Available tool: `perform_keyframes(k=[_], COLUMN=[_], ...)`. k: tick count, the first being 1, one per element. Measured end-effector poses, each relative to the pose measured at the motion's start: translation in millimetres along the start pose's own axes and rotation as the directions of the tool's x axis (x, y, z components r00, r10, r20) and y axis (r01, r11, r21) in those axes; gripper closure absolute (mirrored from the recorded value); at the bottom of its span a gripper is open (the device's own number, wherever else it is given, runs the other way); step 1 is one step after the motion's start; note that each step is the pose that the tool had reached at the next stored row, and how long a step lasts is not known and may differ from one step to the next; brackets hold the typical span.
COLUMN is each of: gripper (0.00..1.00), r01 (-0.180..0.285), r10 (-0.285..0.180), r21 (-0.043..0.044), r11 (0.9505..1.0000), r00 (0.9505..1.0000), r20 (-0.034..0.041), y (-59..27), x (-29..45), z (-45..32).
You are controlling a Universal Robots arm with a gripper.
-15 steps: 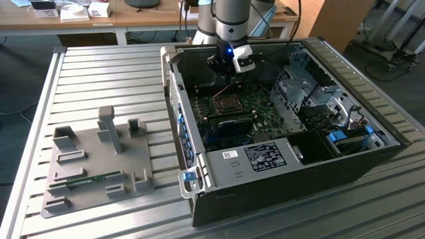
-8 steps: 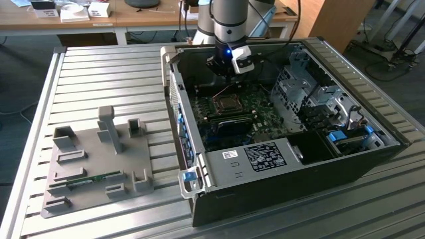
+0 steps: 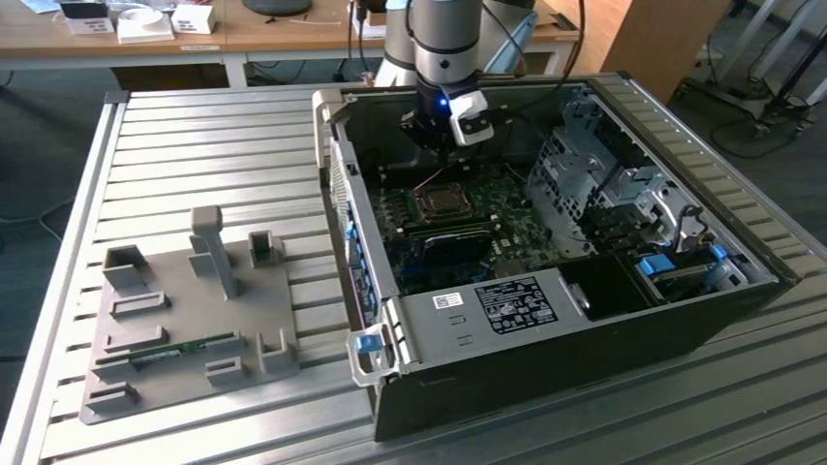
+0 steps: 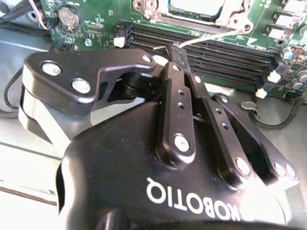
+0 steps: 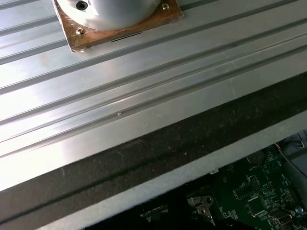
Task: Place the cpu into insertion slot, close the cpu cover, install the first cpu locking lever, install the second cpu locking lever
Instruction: 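Install the first cpu locking lever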
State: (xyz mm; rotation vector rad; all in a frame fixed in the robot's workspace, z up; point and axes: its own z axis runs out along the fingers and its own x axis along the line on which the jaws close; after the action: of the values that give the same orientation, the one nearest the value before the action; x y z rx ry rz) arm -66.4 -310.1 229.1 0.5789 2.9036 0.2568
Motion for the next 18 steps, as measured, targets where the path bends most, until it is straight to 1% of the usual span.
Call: perform_keyframes(k=[2, 5, 8, 11, 14, 15, 18], gripper=[0.89, 0.89, 0.89, 0.89, 0.89, 0.89, 0.89], r01=[-0.003, -0.006, -0.009, -0.011, -0.014, -0.014, -0.014], r10=[0.003, 0.006, 0.008, 0.01, 0.012, 0.013, 0.013], r21=[-0.0153, -0.0284, -0.0395, -0.0481, -0.0601, -0.0619, -0.0628], r11=[0.9999, 0.9996, 0.9992, 0.9988, 0.9981, 0.998, 0.9979], r00=[1.0, 0.9999, 0.9998, 0.9998, 0.9996, 0.9996, 0.9996], r20=[-0.0061, -0.0113, -0.0159, -0.0193, -0.0243, -0.0251, -0.0246], y=[-1.6, -4.4, -7.9, -10.0, -10.9, -11.1, -12.0], x=[-0.7, -1.9, -3.4, -4.1, -3.4, -3.1, -2.5], z=[-0.2, -0.6, -1.1, -1.1, -1.2, -1.3, -0.9])
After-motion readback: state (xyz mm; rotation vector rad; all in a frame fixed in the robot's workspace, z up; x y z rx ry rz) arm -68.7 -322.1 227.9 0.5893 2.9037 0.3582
